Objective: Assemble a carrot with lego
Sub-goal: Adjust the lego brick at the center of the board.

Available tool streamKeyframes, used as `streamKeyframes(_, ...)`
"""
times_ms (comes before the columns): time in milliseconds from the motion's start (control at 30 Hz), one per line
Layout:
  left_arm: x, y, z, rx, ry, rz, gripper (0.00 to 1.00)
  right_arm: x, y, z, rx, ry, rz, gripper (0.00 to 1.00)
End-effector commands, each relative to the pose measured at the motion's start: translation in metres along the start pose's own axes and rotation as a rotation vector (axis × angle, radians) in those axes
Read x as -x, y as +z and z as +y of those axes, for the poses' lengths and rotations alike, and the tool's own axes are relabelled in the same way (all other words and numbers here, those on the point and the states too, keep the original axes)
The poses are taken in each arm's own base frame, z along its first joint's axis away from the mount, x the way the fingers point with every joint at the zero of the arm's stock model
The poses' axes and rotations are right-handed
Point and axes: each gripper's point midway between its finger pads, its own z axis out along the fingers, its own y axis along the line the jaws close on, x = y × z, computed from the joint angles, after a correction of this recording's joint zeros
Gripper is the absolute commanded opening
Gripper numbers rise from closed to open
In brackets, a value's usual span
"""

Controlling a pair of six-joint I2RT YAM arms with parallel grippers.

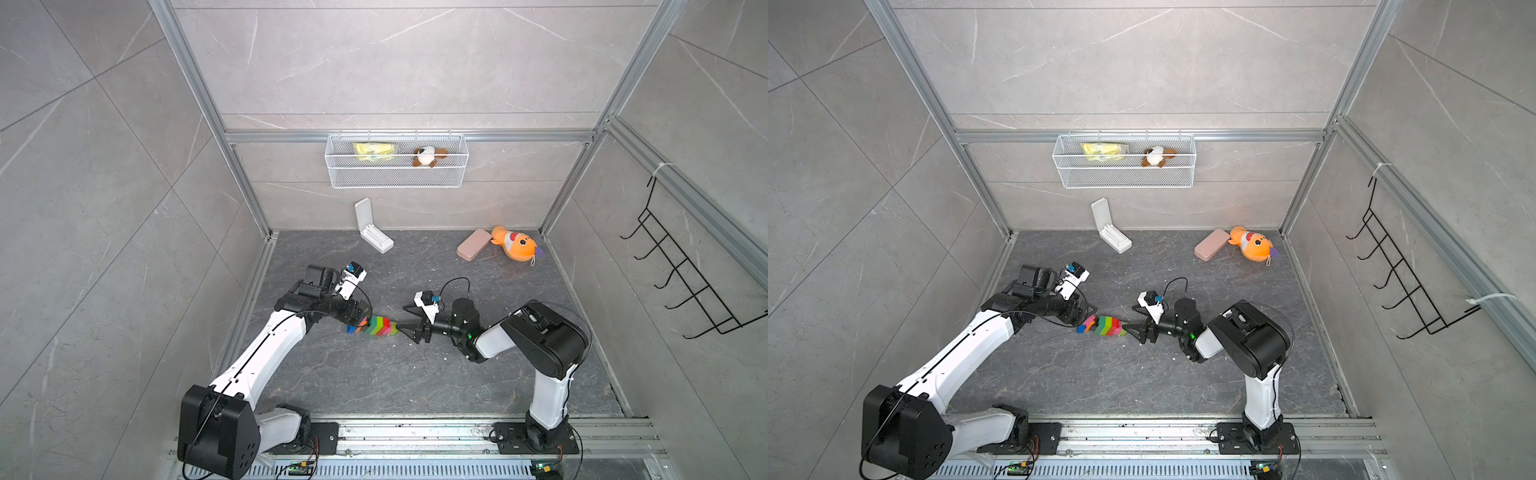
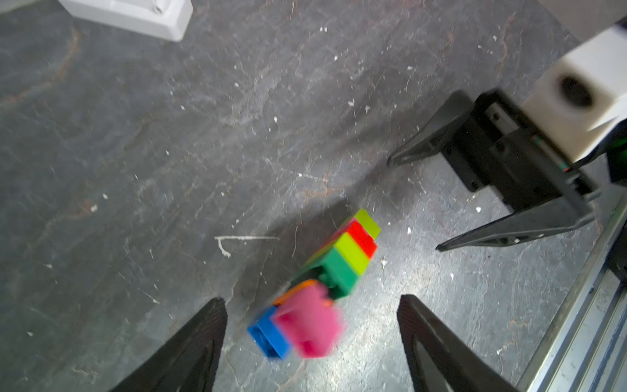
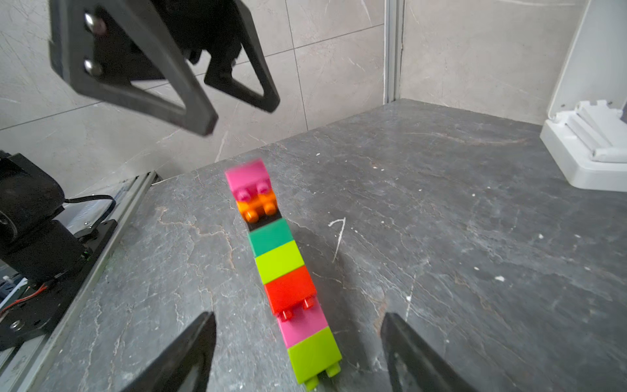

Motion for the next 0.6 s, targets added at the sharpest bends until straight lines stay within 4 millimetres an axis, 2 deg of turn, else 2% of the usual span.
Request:
streamKeyframes(0,0.035,-0.022,0.007,0.033,-0.012,-0.158,0.83,-0.005,0.001,0.004,0.005,0.035,0.061,0.79)
streamKeyframes(133,0.053,-0.034,0.019,0.090,-0.049,-0.226,0.83,-0.005,-0.002,0.012,0.000,0.030,0.123,0.80)
streamKeyframes(200,0.055,-0.034,0.026,0.124,-0.068,-0.230,0.83,-0.007,0.001,0.017,0.016,0.017,0.173,0.81)
streamKeyframes(300,0.057,-0.037,0.042,0.190,-0.117,-0.247,0.83,-0.011,0.013,0.020,0.022,-0.020,0.245,0.82)
streamKeyframes(433,0.062,-0.051,0.065,0.293,-0.196,-0.282,0.82,-0.005,0.036,0.021,0.043,-0.079,0.278,0.85)
streamKeyframes(567,0.063,-0.064,0.087,0.373,-0.274,-0.286,0.83,-0.008,0.058,0.024,0.069,-0.124,0.352,0.87)
